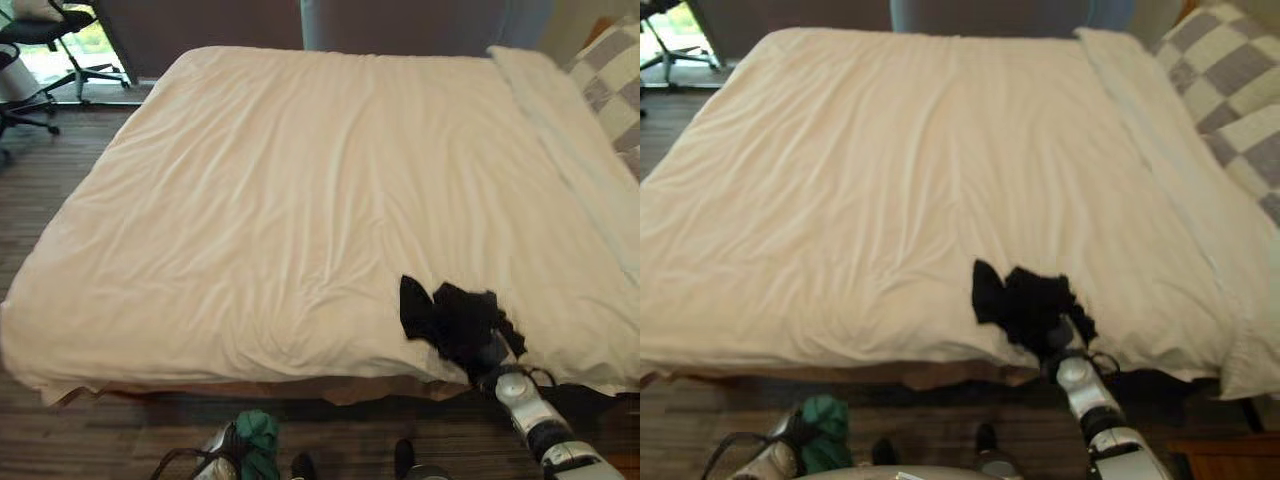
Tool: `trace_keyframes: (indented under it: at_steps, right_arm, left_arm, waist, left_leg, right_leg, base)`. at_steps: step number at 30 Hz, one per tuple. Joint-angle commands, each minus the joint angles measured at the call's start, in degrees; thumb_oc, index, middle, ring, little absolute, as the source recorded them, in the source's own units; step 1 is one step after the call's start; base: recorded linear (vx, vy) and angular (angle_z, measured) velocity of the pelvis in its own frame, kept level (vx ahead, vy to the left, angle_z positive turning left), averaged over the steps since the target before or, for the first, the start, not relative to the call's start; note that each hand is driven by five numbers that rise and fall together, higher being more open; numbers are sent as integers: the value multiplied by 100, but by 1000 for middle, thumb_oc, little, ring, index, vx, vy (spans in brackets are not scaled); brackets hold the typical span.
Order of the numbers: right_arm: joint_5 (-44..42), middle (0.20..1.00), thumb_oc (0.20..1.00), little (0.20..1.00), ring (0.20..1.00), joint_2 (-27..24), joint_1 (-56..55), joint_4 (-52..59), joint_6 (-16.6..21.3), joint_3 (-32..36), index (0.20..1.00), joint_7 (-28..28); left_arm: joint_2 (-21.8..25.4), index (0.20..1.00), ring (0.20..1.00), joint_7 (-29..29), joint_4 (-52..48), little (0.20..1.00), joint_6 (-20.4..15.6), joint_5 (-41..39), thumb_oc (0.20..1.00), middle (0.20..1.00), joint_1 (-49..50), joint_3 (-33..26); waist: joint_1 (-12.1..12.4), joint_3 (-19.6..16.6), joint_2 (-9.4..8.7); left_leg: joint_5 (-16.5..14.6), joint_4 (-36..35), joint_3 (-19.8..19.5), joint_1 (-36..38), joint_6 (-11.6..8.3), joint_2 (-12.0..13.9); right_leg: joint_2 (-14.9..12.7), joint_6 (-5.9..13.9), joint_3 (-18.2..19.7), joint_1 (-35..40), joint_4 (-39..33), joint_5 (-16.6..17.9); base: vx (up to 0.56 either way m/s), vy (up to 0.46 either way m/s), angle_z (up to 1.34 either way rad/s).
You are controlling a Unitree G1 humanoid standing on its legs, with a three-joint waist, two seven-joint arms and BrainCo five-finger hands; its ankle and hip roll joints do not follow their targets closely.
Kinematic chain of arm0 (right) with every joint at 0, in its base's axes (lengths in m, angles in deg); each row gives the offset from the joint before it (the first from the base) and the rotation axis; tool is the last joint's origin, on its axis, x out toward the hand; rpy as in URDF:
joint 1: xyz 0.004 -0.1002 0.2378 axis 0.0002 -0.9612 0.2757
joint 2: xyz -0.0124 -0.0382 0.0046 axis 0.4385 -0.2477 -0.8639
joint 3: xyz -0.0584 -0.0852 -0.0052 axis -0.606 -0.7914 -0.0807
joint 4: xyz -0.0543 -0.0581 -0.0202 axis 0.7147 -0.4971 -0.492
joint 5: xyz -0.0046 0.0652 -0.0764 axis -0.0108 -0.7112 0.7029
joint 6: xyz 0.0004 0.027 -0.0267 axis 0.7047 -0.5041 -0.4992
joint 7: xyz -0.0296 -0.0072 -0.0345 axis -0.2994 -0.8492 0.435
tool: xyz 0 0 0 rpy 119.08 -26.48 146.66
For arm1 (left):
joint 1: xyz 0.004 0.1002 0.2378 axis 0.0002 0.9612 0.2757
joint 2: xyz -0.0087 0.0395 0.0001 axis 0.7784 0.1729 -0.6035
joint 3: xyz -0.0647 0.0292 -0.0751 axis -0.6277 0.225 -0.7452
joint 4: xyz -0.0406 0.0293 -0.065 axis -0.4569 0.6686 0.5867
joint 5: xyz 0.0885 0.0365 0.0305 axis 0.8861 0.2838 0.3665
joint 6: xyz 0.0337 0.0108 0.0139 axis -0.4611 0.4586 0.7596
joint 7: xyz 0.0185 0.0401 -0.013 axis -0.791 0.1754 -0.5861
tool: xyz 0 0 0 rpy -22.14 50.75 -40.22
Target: Tidy up the quilt and then pick up the clothes from the bed and put them into the laundry hamper.
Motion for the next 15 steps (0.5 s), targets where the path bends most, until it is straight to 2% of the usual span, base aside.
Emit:
trace_keyframes:
  at_steps: [1,3,5,8,9,11,13,14,15]
  right_arm:
    - [134,200,200,200,200,123,-1059,-1295,-855,-417,200,-366]
    - [84,200,200,200,200,267,-1051,-1338,-846,-510,200,-407]
    - [64,200,200,200,200,350,-940,-1257,-826,-672,200,-500]
    - [-148,200,200,200,200,405,-819,-1133,-824,-734,200,-466]
    - [-231,200,200,200,200,391,-755,-1091,-810,-770,200,-429]
    - [-231,200,200,200,200,365,-635,-991,-755,-882,200,-466]
    - [-42,200,200,200,200,392,-433,-989,-729,-1156,200,-498]
    - [-42,200,200,200,200,393,-429,-992,-728,-1158,200,-498]
    - [180,200,200,200,200,372,-225,-990,-732,-1410,200,-517]
  left_arm:
    - [145,200,200,-18,292,200,23,-85,200,200,-220,-183]
    - [182,200,200,-24,289,200,22,-122,200,200,-273,-181]
    - [179,200,200,6,289,200,15,-189,200,200,-338,-155]
    - [103,200,200,83,328,200,13,-325,200,200,-405,-101]
    - [68,200,200,97,338,200,15,-418,200,200,-439,-113]
    - [20,200,200,109,375,200,-29,-582,200,200,-442,-163]
    - [-47,200,200,48,414,200,-56,-683,200,200,-403,-239]
    - [-47,200,200,49,414,200,-56,-683,200,200,-405,-242]
    - [-147,200,200,-38,365,200,-102,-878,200,200,-379,-269]
  waist:
    - [-136,381,-28]
    - [-139,422,-75]
    - [-159,503,-71]
    - [-312,452,-24]
    - [-293,419,-24]
    - [-179,345,-21]
    - [-5,306,40]
    - [-3,288,46]
    - [214,331,155]
  left_leg:
    - [-675,-26,-78,141,-123,-3]
    - [-676,-26,-121,171,-90,-7]
    - [-666,-26,-290,148,-39,-35]
    - [-593,-26,-670,12,13,-129]
    - [-575,-26,-815,-55,21,-177]
    - [-520,-26,-1058,-128,31,-230]
    - [-449,-26,-1275,-212,11,-233]
    - [-438,-26,-1271,-238,5,-223]
    - [-302,-26,-1498,-376,-9,-238]
  right_leg:
    - [-406,518,153,-548,659,-403]
    - [-326,541,251,-691,1005,-472]
    - [-109,530,612,-818,1345,-619]
    - [525,471,1953,-814,1552,-938]
    - [593,413,2289,-681,1422,-1001]
    - [561,195,2359,-598,1221,-984]
    - [468,136,2102,-433,912,-978]
    - [477,132,2106,-457,901,-956]
    - [422,78,1870,-334,572,-910]
  base:
    - [-84,58,-4]
    - [-88,45,-4]
    - [-105,18,-7]
    - [-64,-28,8]
    - [-13,-83,79]
    - [-7,-159,107]
    - [-32,-183,58]
    - [-73,-188,91]
    - [-94,-168,96]
